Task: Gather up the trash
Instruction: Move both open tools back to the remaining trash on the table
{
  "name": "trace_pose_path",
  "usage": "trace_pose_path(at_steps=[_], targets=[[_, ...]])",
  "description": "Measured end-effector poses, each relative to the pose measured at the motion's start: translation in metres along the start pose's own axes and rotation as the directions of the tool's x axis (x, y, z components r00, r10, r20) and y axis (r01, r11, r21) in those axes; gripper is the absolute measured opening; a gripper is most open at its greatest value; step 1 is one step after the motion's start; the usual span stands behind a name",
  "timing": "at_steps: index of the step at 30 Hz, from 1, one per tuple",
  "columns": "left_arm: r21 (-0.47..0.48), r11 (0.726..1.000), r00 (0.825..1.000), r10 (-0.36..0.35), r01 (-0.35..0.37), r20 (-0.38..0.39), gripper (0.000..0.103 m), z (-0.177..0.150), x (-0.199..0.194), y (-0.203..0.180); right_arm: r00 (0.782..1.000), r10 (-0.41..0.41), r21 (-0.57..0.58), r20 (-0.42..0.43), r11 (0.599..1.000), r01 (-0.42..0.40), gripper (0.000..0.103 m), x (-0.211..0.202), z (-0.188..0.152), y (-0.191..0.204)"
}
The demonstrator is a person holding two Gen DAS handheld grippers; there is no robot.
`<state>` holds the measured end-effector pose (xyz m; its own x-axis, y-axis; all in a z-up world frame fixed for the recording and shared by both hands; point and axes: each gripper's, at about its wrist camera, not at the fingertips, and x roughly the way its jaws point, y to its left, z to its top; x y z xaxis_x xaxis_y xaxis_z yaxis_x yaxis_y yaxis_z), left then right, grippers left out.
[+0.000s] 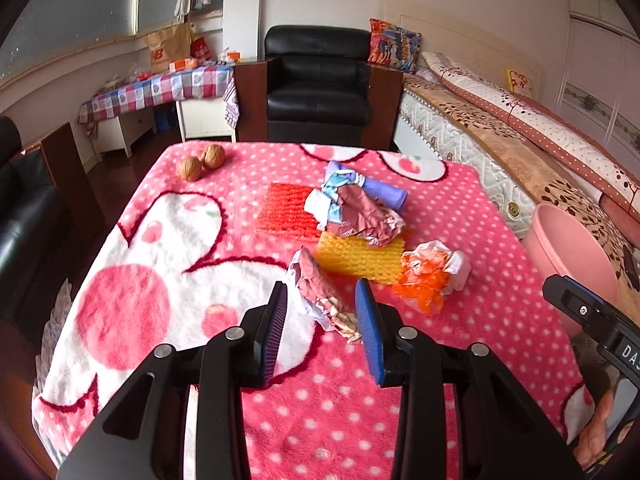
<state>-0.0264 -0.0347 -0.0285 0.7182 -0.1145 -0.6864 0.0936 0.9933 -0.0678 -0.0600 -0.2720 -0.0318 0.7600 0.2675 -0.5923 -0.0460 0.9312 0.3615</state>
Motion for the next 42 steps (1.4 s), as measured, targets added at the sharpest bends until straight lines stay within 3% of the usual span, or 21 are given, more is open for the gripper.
trace_pose_path(at_steps=[7, 22, 26, 30, 42], targets=[[-0.06, 0.998, 0.998, -0.018, 0.014, -0.054, 0.036, 0.006, 0.02, 0.002, 0.999, 0.019, -0.033, -0.026, 0.999, -0.019, 0.052, 0.01, -0.001, 0.006], [-0.051, 0.998, 0.995, 0.017, -0.022, -0.101, 0.035, 0.001, 0.041, 0.007, 0.995, 0.061, -0.063, -0.074, 0.996, -0.066, 0.058, 0.039, 0.01, 0.024], [-0.049, 0.999, 0.997, 0.013, -0.017, -0.08, 0.017, 0.002, 0.035, 0.012, 0.995, 0.065, -0.088, -0.081, 0.994, -0.072, 0.059, 0.047, 0.012, 0.034], [-0.041, 0.999, 0.998, 0.006, -0.008, -0.064, 0.007, 0.002, 0.029, 0.012, 0.993, 0.063, -0.111, -0.098, 0.991, -0.074, 0.062, 0.056, 0.015, 0.041], [-0.062, 0.997, 0.998, -0.048, 0.045, -0.042, 0.004, 0.004, 0.018, 0.021, 0.984, 0.018, -0.213, -0.18, 0.975, -0.057, 0.066, 0.092, 0.018, 0.059]])
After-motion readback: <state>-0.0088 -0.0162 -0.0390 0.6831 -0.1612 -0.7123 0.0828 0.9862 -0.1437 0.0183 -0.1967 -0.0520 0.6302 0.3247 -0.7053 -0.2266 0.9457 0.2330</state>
